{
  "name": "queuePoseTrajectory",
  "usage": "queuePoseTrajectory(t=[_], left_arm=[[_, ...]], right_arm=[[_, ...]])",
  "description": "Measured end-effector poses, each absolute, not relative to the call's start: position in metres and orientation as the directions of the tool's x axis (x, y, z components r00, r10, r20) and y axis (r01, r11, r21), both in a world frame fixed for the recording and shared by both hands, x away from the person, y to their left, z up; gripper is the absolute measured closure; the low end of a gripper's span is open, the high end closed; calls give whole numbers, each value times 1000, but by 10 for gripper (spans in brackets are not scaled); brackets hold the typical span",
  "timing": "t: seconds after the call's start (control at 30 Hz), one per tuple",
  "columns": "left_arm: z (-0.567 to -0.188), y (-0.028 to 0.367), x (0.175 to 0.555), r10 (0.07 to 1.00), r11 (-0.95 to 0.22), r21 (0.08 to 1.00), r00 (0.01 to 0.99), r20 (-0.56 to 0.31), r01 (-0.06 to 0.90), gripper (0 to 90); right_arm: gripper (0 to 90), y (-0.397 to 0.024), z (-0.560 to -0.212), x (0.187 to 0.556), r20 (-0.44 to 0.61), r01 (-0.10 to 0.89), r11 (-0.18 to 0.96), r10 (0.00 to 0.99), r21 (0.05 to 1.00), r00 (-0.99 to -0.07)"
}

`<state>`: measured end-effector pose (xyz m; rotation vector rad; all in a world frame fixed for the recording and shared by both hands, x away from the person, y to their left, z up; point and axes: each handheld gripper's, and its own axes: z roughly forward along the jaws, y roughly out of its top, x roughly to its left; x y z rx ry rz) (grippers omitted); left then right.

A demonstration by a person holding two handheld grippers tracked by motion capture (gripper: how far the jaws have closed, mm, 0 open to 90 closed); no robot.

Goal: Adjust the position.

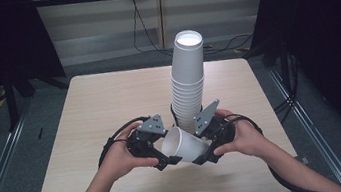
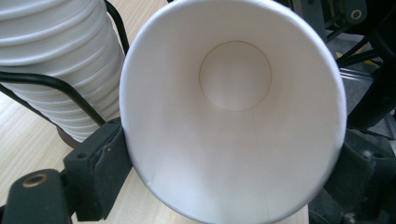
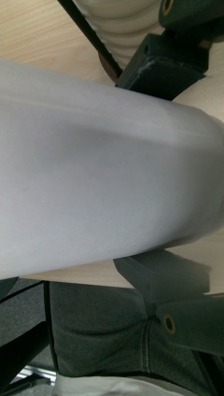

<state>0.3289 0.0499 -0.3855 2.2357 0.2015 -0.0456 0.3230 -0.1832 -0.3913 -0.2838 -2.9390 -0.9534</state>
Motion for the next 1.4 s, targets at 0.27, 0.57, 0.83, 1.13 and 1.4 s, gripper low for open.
queuePoseTrajectory(t=[0.27,0.57,0.83,1.13,1.4], left_arm=[[-384,52,329,136,-602,780,984,-113,172,127],[-385,52,329,137,-604,776,983,-120,179,125],[-385,54,330,144,-598,779,982,-124,186,125],[-386,55,330,150,-621,761,981,-119,187,125],[-387,58,330,170,-638,744,979,-114,198,125]], right_arm=[[228,-184,-392,324,110,205,768,174,606,-978],[202,-186,-393,324,132,225,757,182,613,-974],[154,-188,-392,325,132,236,751,197,616,-971],[153,-191,-390,325,140,245,743,202,622,-969],[154,-190,-389,324,130,234,748,196,621,-972]])
